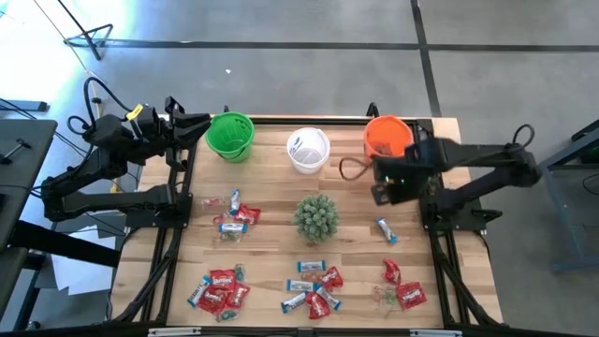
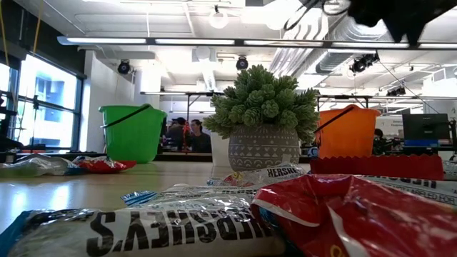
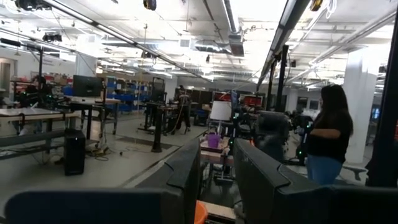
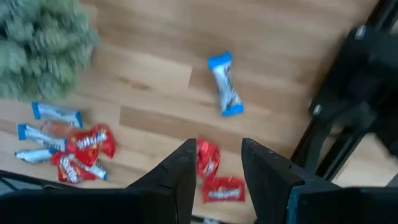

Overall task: Sort candy
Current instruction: Put the transparent candy into the orange bucket

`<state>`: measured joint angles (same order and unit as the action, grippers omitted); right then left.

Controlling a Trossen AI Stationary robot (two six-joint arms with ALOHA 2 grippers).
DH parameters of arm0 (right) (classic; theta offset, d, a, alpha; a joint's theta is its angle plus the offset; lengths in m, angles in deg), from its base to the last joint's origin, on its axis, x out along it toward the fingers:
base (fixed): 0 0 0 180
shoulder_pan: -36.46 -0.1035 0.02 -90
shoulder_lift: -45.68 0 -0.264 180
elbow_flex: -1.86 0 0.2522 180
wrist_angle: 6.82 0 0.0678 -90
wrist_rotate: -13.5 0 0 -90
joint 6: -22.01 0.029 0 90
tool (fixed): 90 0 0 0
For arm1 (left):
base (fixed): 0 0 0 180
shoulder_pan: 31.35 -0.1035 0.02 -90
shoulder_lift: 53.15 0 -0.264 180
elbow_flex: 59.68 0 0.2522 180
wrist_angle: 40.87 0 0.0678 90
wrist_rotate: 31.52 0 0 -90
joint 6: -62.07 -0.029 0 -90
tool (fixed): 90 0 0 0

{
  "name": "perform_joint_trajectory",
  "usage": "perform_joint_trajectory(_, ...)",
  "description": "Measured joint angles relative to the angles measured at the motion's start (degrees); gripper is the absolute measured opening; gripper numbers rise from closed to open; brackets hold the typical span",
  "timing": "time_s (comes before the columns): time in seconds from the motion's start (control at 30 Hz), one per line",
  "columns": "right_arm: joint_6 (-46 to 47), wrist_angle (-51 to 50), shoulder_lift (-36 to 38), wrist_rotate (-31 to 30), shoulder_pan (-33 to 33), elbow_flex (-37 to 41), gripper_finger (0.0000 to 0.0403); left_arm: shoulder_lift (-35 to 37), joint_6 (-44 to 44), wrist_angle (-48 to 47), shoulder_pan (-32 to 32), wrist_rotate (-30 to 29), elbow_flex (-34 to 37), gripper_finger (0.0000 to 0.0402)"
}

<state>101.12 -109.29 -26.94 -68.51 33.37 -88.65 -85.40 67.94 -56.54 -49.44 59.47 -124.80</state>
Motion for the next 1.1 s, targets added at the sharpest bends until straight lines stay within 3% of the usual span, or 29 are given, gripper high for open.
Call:
perform_joint_trajectory(0.27, 21.6, 5.3, -0.7, -2.2, -18.3, 0.0, 0.0123, 0.0, 6.0, 0.0, 0.0, 0.0, 0.0, 0.0082)
perform_joint_trajectory(0.47, 31.6, 9.6, -5.2, -3.3, -30.0, 0.0, 0.0123, -1.3, 7.6, 0.3, 0.0, 0.0, 0.0, 0.0082)
perform_joint_trajectory(0.63, 39.2, 19.9, -10.6, -3.2, -39.3, 0.0, 0.0123, -2.9, 12.1, 2.5, 0.2, 0.5, 0.0, 0.0082)
perform_joint_trajectory(0.87, 49.0, 28.9, -19.0, -3.3, -47.7, 0.0, 0.0123, -3.3, 15.6, 2.9, 0.2, 2.7, 0.0, 0.0082)
perform_joint_trajectory(1.1, 55.6, 29.4, -26.5, -3.7, -49.7, 0.0, 0.0123, -3.0, 18.4, 3.7, 0.2, 6.7, 0.0, 0.0082)
